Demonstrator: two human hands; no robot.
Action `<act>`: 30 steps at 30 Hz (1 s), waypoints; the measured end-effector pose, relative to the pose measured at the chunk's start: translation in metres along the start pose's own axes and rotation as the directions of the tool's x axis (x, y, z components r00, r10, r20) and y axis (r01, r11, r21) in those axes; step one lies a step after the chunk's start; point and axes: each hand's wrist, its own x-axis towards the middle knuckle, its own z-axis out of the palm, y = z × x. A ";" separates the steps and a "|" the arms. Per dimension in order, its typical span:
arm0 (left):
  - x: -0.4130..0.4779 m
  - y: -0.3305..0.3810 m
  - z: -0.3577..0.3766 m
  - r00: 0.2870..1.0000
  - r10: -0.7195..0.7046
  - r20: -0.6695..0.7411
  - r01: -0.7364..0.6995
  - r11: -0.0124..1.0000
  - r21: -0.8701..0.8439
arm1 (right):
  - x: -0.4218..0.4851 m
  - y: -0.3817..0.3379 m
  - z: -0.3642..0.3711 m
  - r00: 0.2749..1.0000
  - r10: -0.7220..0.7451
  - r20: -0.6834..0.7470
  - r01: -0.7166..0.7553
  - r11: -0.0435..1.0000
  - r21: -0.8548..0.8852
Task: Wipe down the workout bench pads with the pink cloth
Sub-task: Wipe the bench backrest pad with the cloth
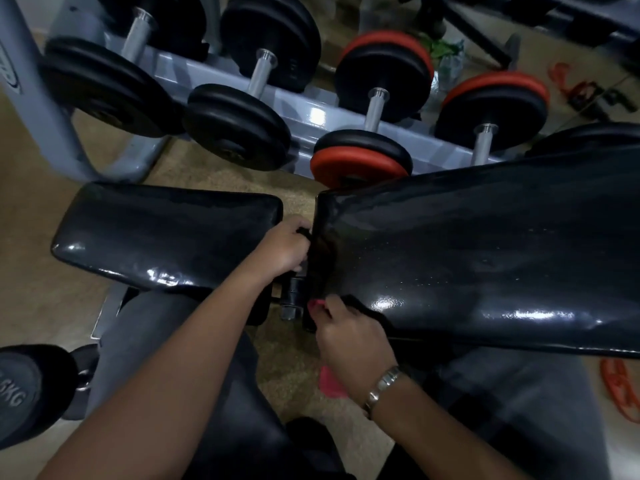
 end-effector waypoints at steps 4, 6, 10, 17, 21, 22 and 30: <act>0.009 0.002 -0.009 0.998 0.015 0.057 -0.021 0.995 0.098 | 0.016 0.006 -0.011 0.995 0.083 -0.048 -0.084 0.996 -0.031; 0.014 0.001 -0.013 0.998 0.021 0.062 -0.030 0.988 0.154 | 0.030 -0.004 -0.011 0.991 0.120 -0.061 -0.121 0.992 -0.024; 0.021 0.000 -0.017 0.995 0.009 0.100 -0.027 0.984 0.179 | 0.025 -0.023 0.005 0.999 0.037 0.009 -0.037 0.998 -0.052; 0.022 0.000 -0.017 0.998 0.042 0.050 -0.050 0.984 0.168 | 0.044 -0.011 -0.009 0.988 0.156 0.007 -0.157 0.988 0.012; 0.019 0.004 -0.013 0.999 0.041 0.017 -0.044 0.981 0.187 | 0.023 -0.023 -0.002 0.986 0.029 0.165 -0.034 0.999 0.025; 0.018 0.003 -0.011 0.999 0.040 -0.005 -0.038 0.981 0.189 | 0.018 -0.021 -0.004 0.982 0.032 0.187 -0.038 0.999 0.029; 0.005 0.006 0.001 0.987 0.115 -0.113 -0.087 0.970 0.228 | 0.018 -0.005 -0.010 0.988 0.156 0.009 -0.155 0.987 -0.027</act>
